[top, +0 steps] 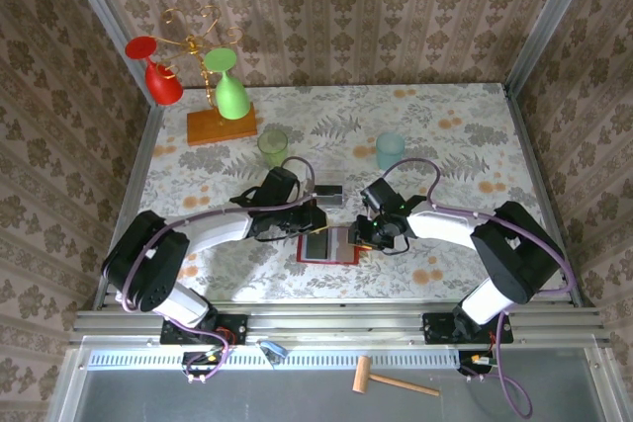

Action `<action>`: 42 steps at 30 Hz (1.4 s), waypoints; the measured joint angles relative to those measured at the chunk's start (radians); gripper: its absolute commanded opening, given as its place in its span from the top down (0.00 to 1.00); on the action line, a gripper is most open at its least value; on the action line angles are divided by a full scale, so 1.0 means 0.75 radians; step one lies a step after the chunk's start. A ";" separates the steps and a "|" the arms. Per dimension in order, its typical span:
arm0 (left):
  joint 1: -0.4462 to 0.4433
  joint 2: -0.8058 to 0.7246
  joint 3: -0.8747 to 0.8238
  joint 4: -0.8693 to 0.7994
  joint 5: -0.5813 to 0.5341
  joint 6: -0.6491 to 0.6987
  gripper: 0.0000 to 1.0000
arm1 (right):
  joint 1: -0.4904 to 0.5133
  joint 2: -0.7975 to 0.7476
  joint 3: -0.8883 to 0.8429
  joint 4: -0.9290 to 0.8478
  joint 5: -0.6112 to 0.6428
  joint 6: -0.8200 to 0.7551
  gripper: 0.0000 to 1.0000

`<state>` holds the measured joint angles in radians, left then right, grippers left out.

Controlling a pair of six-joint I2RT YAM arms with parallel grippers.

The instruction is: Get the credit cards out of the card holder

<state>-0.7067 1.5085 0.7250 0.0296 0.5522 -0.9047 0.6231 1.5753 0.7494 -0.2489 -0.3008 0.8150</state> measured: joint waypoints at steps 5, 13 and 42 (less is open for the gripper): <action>0.030 -0.047 -0.041 -0.020 -0.009 0.001 0.99 | 0.000 0.021 0.020 0.011 -0.008 -0.002 0.69; 0.051 -0.086 -0.080 -0.045 -0.018 0.010 0.99 | 0.000 0.067 0.065 0.015 -0.010 -0.017 0.69; 0.056 -0.096 -0.179 -0.141 -0.095 0.077 1.00 | 0.077 0.133 0.252 0.019 -0.122 0.010 0.69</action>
<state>-0.6647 1.4368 0.5911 -0.0765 0.4812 -0.8467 0.6811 1.6752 0.9382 -0.2348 -0.3920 0.8227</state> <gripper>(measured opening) 0.050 0.308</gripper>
